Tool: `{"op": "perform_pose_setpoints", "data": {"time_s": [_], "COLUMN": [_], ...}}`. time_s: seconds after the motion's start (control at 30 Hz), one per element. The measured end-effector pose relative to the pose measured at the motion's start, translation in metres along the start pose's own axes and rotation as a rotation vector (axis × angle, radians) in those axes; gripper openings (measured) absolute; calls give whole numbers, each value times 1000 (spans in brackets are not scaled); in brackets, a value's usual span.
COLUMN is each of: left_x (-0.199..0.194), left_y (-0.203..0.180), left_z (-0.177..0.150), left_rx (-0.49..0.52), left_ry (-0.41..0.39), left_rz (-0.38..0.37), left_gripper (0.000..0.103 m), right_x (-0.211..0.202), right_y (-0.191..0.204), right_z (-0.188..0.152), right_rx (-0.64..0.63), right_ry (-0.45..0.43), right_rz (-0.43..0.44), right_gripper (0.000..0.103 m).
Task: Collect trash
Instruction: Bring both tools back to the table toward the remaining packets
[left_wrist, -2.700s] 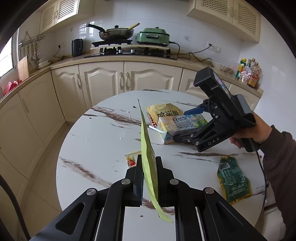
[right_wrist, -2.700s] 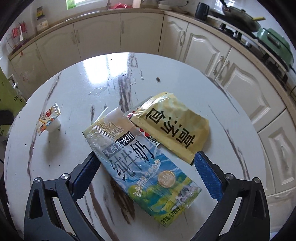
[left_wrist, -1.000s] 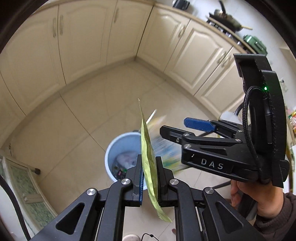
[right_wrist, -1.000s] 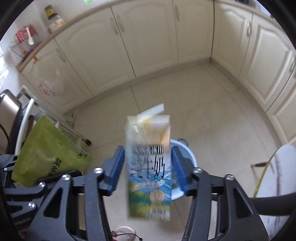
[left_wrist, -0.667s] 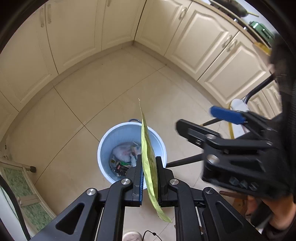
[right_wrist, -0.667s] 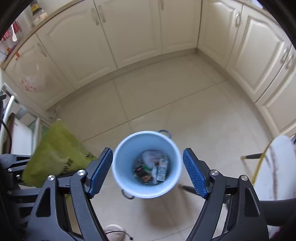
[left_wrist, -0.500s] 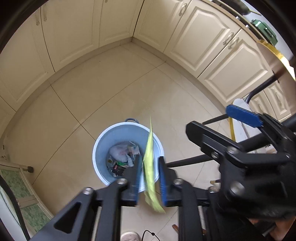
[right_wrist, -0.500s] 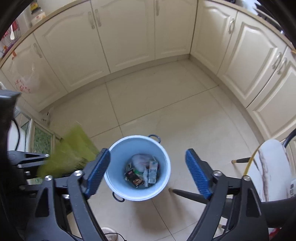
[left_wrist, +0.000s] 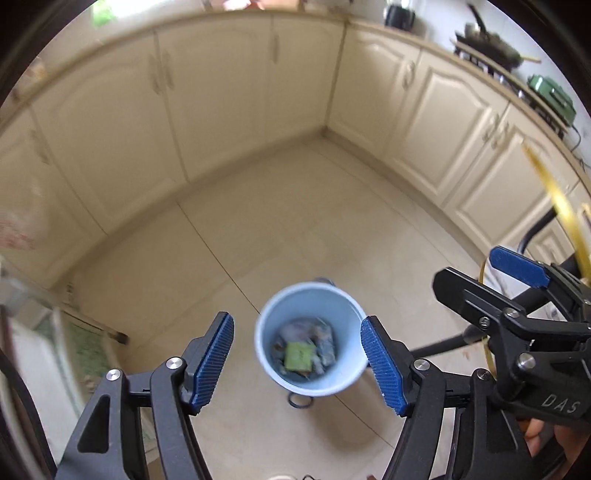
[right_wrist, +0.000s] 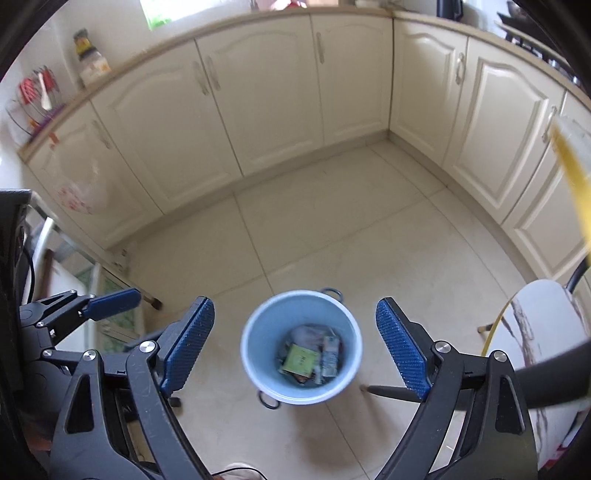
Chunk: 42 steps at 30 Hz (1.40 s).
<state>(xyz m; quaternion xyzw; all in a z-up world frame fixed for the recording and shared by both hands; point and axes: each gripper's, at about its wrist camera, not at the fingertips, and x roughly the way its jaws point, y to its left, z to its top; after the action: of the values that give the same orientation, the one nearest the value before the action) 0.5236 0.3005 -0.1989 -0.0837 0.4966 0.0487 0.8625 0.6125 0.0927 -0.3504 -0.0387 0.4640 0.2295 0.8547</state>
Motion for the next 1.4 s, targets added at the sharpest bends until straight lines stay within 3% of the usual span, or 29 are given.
{"op": "perform_pose_setpoints", "data": {"time_s": [0.07,0.17,0.3,0.43,0.5,0.7,0.8,0.9,1.13,1.27,1.4], "left_x": [-27,-77,-140,-202,-225,-295,-322,-335,-348,-343,-334], "left_y": [1,-10,-39,-76,-91,-132,-162,-190,-206,-205,-199], "left_z": [-4,-20,-41,-81,-95,-176,-234,-283,-358,-386,-391], "left_rx": [-10,-19,-7,33,47,89,126,139,157,164,174], "left_ry": [-52,-146,-273,-403,-452,-609,-700,-782,-898,-916,-903], "left_rz": [14,26,9,-13,-25,-33,-27,-41,-80,-103,-100], "left_gripper": [72,75,82,93,93,97,100,102,102,102,102], "right_x": [-26,-70,-151,-228,-267,-366,-410,-448,-520,-540,-552], "right_y": [9,23,38,40,36,23,19,15,4,-2,-21], "right_z": [2,2,-3,-19,-33,-74,-93,-109,-150,-162,-172], "right_rx": [-18,-52,-86,-116,-98,-57,-33,-17,25,46,92], "right_ry": [-45,-119,-248,-370,-427,-568,-639,-695,-811,-844,-846], "right_rz": [14,16,2,-80,-126,-220,-272,-317,-407,-452,-476], "right_gripper": [90,100,102,103,103,103,103,103,103,103,103]}}
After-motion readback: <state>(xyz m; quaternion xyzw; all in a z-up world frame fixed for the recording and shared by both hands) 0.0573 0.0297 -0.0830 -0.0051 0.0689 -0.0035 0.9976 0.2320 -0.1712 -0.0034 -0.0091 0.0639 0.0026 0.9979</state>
